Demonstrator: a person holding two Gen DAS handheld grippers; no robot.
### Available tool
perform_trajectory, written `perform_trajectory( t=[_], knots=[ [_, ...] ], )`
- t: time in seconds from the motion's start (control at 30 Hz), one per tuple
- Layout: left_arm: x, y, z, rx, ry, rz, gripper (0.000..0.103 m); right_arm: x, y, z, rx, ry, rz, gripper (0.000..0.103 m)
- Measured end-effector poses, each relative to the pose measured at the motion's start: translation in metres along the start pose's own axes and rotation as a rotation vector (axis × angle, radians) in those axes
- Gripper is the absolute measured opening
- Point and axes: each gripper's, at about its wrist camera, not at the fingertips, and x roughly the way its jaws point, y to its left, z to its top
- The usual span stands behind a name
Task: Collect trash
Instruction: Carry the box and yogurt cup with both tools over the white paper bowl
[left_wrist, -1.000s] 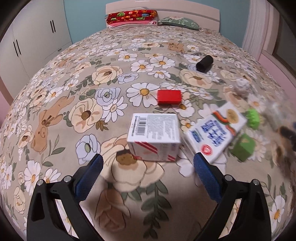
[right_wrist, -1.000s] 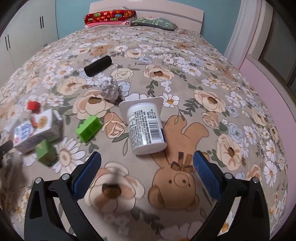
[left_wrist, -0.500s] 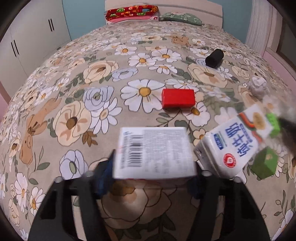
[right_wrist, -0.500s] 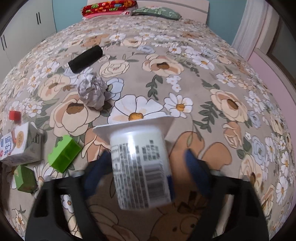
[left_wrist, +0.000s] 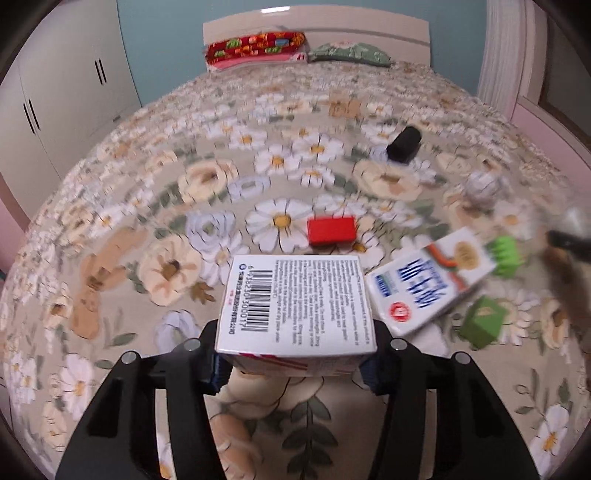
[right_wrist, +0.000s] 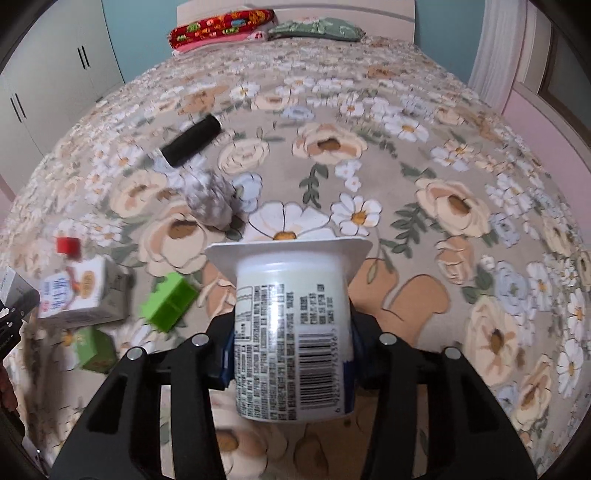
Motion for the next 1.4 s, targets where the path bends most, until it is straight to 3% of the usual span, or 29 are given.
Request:
perform_trajectory(
  t=[0.2, 0.47, 0.93, 1.17, 1.4],
  knots=[
    [-0.072, -0.003, 0.015, 0.049, -0.074, 0.003, 0.056, -0.078, 0.009, 0.002, -0.026, -0.078, -0.002, 0.048],
    [-0.188, -0.007, 0.028, 0.09, -0.179, -0.032, 0.056, -0.216, 0.032, -0.019, -0.092, -0.203, 0.019, 0.048],
    [-0.386, -0.028, -0.028, 0.123, -0.385, -0.121, 0.056, -0.431, 0.082, -0.115, -0.21, -0.389, 0.095, 0.048],
    [-0.448, -0.03, -0.068, 0.147, -0.466, -0.118, 0.056, -0.492, 0.101, -0.169, -0.273, -0.427, 0.105, 0.048],
    [-0.459, -0.03, -0.109, 0.184, -0.434, -0.145, 0.056, -0.512, 0.112, -0.219, -0.308, -0.416, 0.125, 0.048]
  ],
)
